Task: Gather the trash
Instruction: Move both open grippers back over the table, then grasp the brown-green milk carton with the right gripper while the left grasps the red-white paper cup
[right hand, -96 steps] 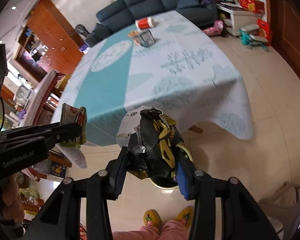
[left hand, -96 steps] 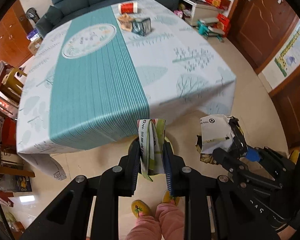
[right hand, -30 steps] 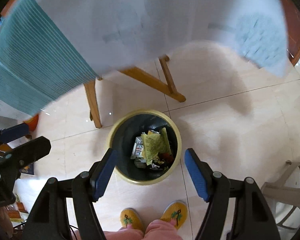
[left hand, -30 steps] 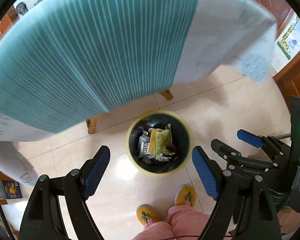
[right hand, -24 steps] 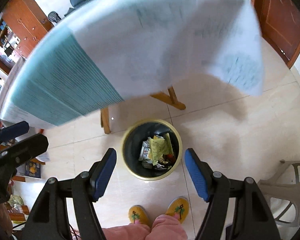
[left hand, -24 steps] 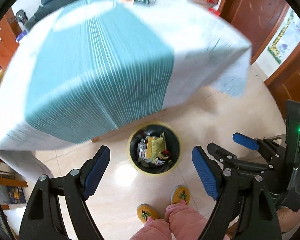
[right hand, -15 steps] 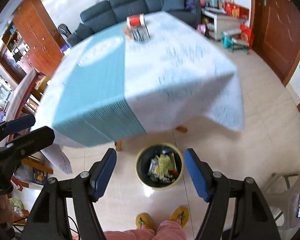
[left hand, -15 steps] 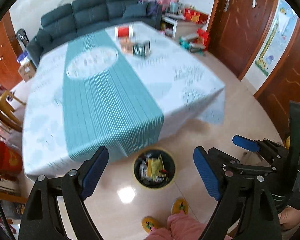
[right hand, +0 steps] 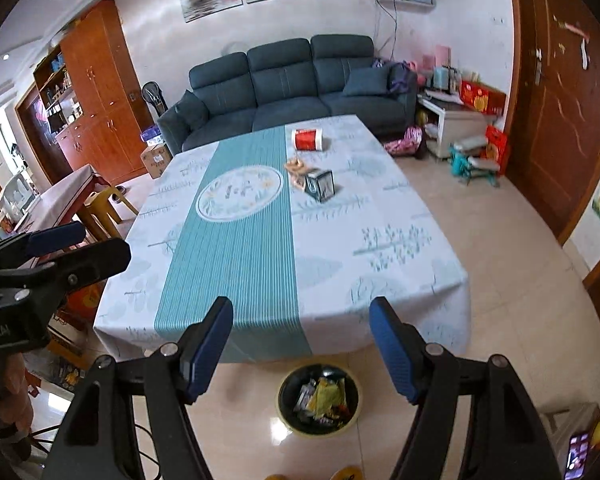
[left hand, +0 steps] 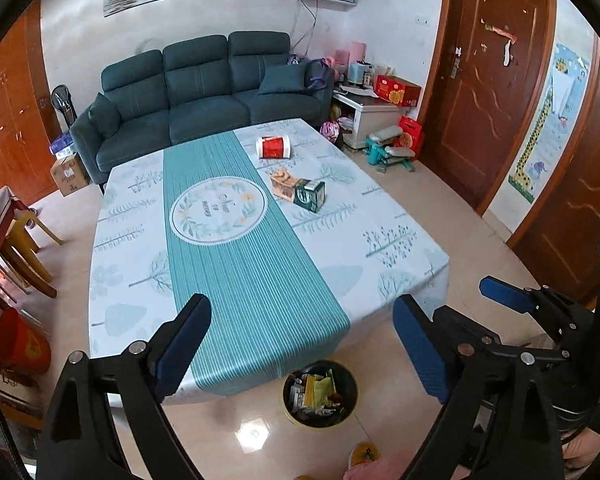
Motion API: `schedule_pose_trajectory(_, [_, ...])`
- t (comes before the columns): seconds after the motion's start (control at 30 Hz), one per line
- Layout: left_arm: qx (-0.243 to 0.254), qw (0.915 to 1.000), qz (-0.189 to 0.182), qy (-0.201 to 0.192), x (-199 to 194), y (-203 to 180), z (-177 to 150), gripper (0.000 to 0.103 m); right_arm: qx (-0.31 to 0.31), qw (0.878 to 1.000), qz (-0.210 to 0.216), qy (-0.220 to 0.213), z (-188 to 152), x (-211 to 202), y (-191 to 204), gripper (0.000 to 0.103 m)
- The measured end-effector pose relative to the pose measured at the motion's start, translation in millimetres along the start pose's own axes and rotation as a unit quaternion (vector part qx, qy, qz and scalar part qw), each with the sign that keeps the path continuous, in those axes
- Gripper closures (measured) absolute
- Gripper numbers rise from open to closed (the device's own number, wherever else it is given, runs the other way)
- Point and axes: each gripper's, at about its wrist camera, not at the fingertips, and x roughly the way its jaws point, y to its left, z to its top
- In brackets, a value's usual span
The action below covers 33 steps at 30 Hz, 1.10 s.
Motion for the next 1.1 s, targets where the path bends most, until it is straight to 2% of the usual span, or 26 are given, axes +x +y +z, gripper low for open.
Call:
schedule_pose_trajectory(0.2, [-0.019,0.9997,0.013,0.001,25,14,23,0.011,-0.028,1.000,0.006,-0.002,33,25,7,0.032])
schedule_pose_trajectory(0.3, [-0.035,0.9992,0.018,0.006,47,20,39,0.006,-0.047,0.999,0.015,-0.001,54,47,7,0.032])
schedule_pose_trajectory(0.47, [-0.065,0.9969,0.038,0.021,107,30,75,0.004,-0.090,0.995,0.034,0.009,101,102,-2,0.032])
schedule_pose_trajectory(0.57, [-0.092,0.9935,0.050,0.044,146,38,97,0.004,-0.114,0.992,0.042,0.025,129,143,-10,0.032])
schedule_pose_trajectory(0.7, [-0.127,0.9871,0.052,0.082,193,48,126,0.004,-0.144,0.985,0.052,0.078,159,210,-22,0.032])
schedule_pose_trajectory(0.83, [-0.135,0.9823,0.079,0.104,230,55,144,0.004,-0.189,0.973,0.070,0.115,171,265,-21,0.032])
schedule_pose_trajectory(1.1, [-0.168,0.9675,0.112,0.152,276,72,155,0.004,-0.235,0.952,0.102,0.168,177,341,-12,0.032])
